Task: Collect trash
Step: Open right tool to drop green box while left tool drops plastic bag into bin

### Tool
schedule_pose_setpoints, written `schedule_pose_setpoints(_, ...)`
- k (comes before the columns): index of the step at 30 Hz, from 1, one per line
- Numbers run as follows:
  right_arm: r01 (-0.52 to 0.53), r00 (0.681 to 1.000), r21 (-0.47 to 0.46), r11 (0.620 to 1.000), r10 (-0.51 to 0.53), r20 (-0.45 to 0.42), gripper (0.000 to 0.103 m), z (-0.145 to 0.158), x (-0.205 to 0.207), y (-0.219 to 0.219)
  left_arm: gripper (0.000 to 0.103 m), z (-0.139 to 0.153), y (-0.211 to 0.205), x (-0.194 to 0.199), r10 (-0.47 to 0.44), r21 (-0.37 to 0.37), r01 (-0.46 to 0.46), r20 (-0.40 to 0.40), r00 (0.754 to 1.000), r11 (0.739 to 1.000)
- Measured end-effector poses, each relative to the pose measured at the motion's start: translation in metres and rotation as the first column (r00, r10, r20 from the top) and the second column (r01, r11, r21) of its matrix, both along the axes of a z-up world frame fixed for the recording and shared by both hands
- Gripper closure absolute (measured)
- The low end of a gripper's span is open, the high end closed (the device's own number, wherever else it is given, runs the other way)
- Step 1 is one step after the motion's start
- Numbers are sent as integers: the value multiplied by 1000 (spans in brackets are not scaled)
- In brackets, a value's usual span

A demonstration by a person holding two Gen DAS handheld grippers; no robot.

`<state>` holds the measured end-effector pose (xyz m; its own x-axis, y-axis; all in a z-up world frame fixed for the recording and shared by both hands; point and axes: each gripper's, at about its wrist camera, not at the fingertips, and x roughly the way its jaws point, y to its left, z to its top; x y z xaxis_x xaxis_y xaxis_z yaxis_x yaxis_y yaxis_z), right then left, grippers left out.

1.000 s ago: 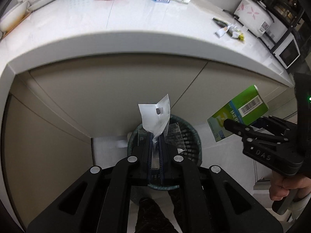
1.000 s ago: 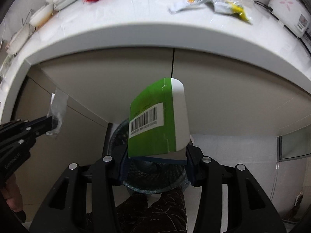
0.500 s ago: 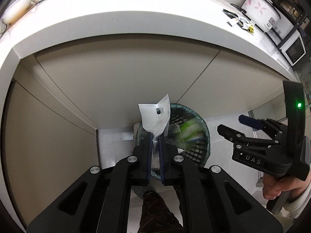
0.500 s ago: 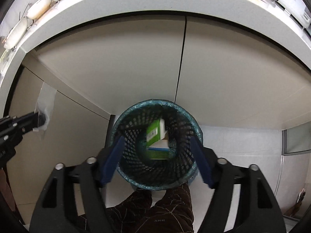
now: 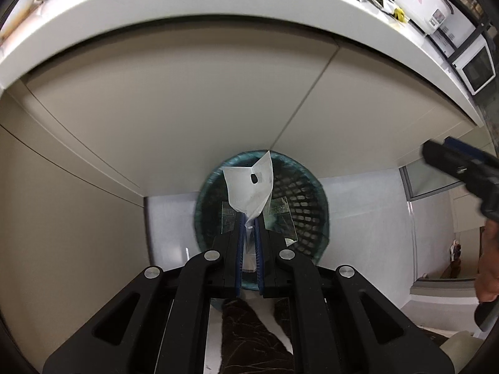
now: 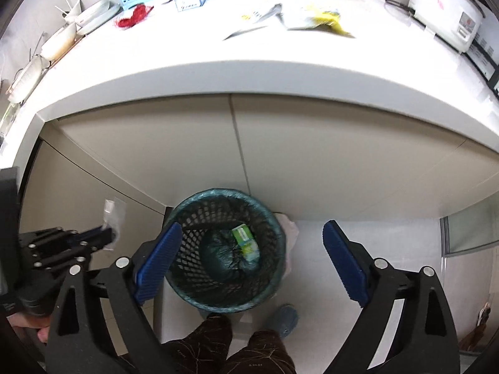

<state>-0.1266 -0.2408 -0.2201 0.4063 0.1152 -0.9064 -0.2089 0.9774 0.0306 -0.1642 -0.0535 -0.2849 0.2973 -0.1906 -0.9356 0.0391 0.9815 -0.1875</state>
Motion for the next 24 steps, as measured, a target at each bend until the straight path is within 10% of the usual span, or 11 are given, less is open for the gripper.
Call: schedule_pose_setpoints(24, 46, 997, -21, 999, -45, 61, 8, 19, 0, -111, 88, -44, -77, 15, 9, 42, -6, -83, 996, 999)
